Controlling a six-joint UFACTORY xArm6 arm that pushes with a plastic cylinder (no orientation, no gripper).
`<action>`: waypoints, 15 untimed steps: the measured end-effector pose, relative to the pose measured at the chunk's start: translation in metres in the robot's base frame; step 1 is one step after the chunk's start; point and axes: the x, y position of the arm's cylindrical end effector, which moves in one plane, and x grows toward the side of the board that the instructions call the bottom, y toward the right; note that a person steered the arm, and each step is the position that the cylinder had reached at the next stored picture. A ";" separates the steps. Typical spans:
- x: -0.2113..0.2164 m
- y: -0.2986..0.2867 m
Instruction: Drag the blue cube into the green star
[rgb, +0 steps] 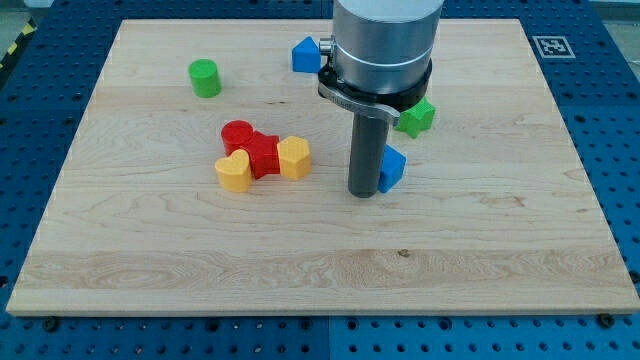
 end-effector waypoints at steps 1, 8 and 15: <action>0.002 0.000; -0.054 0.006; -0.019 0.044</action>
